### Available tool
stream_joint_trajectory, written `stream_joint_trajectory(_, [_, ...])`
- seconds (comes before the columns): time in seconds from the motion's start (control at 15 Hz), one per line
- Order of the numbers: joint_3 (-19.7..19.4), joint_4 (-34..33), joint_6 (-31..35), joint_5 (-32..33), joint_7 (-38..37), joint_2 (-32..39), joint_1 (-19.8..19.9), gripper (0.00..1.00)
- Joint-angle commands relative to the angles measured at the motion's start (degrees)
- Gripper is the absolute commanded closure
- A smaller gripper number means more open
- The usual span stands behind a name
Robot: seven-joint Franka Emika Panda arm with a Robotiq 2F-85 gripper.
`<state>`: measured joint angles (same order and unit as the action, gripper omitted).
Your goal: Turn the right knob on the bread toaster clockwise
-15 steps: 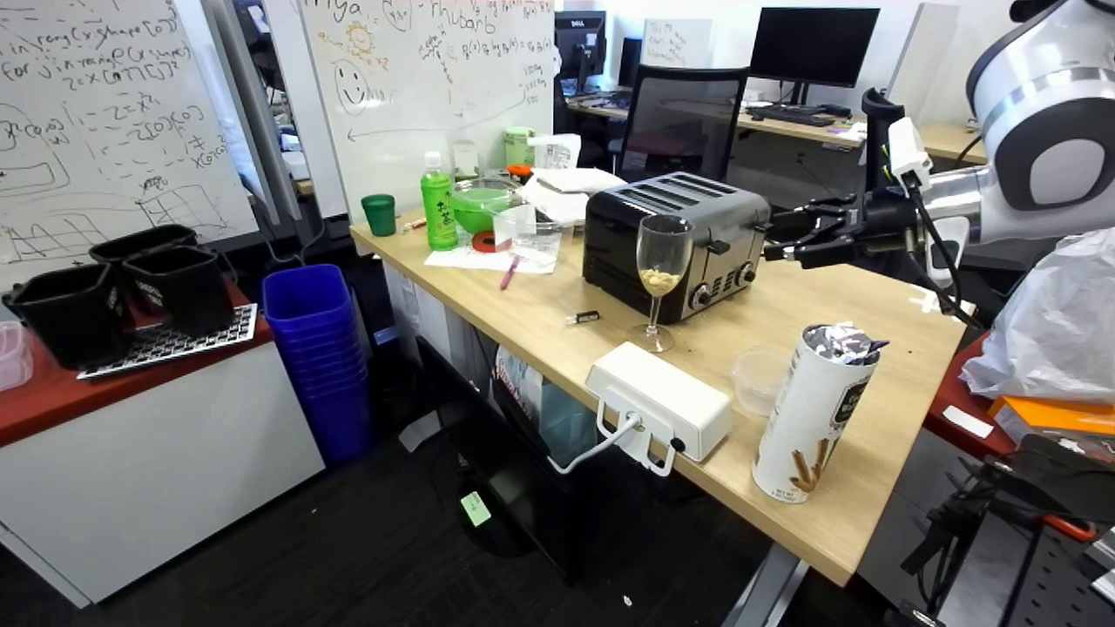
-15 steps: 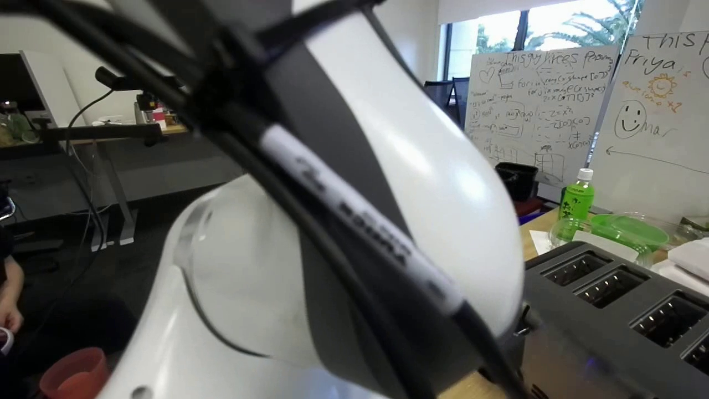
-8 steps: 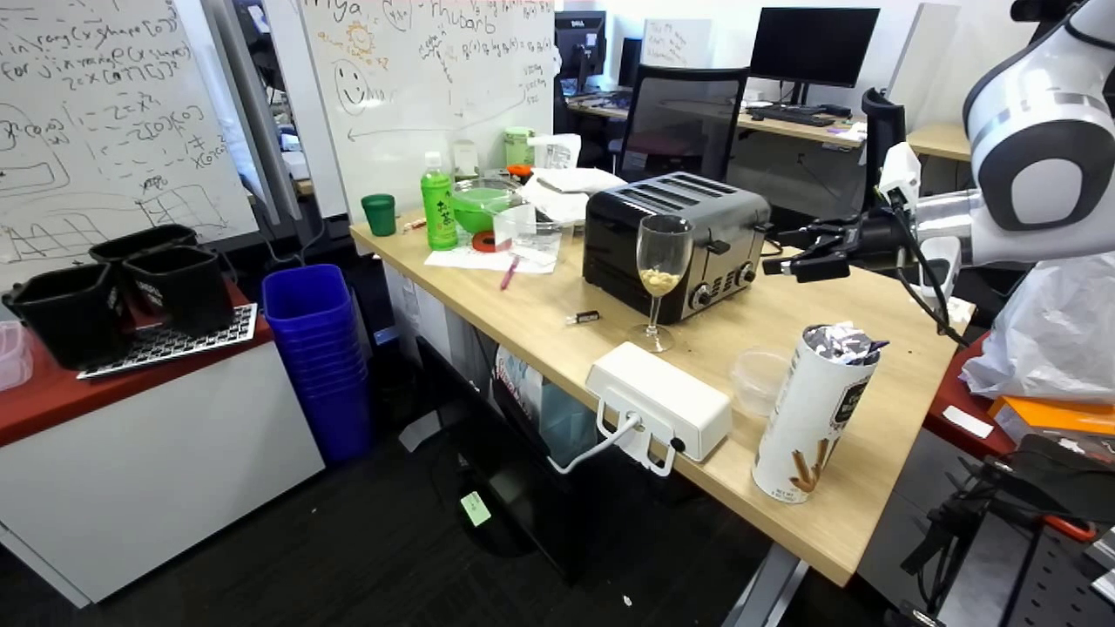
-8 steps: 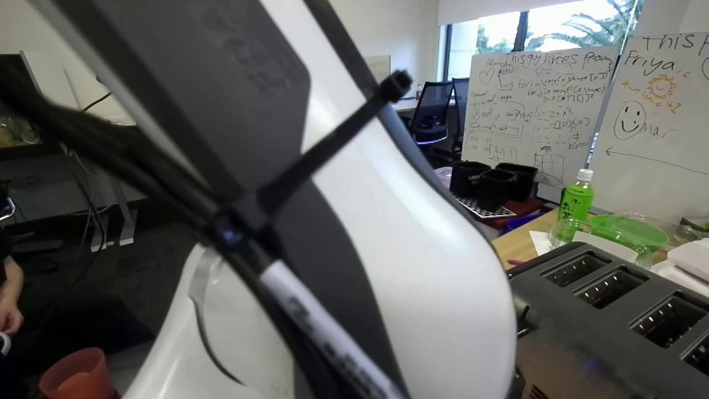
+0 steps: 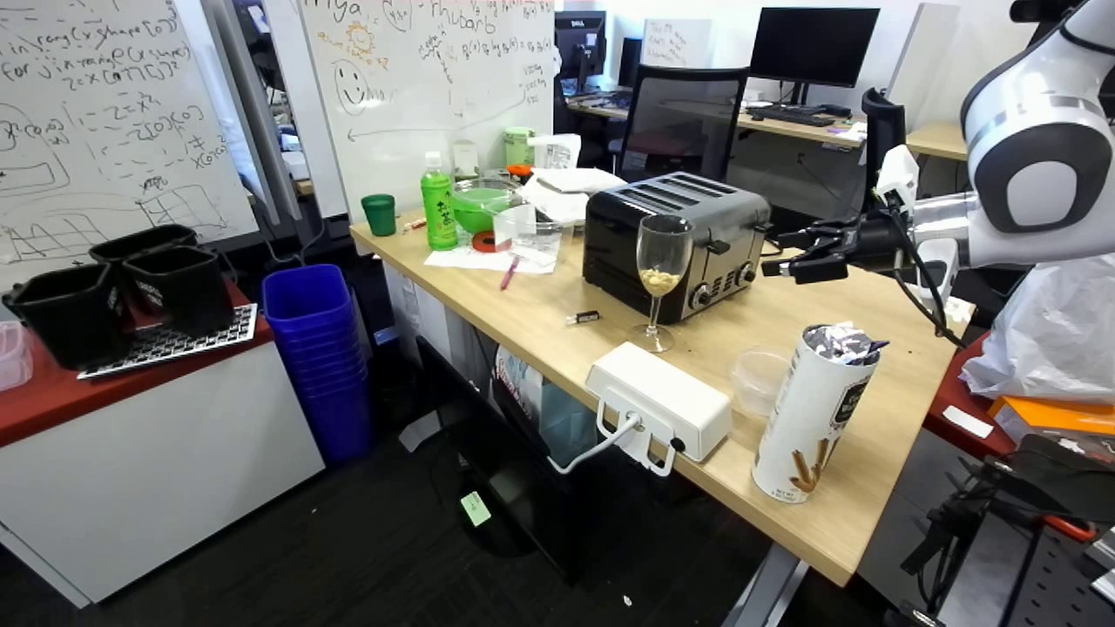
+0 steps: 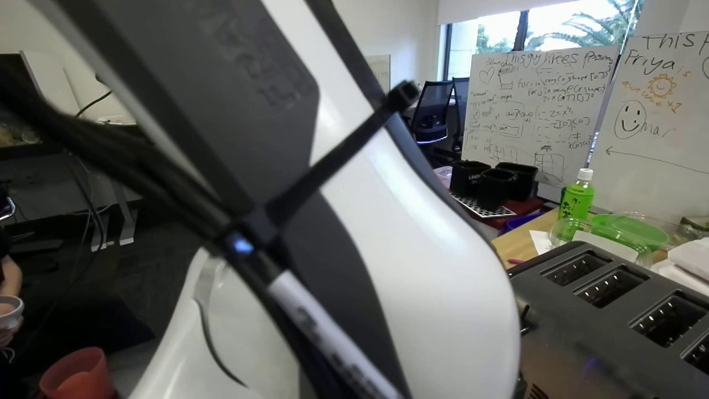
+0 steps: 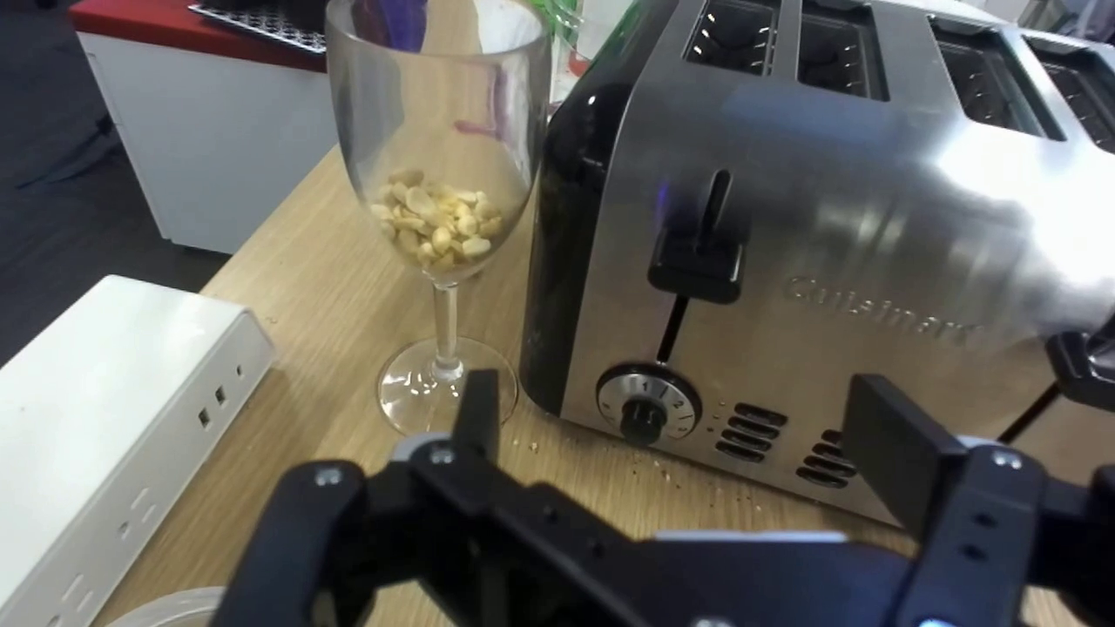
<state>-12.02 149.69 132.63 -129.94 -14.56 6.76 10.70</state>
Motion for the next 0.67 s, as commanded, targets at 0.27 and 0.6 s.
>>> stream_joint_trajectory(0.27, [-1.75,0.22,-0.90,-3.95,1.41,2.12,1.41,0.00])
stream_joint_trajectory(0.6, [-2.55,-1.01,-2.83,-9.56,2.44,6.13,1.87,0.00])
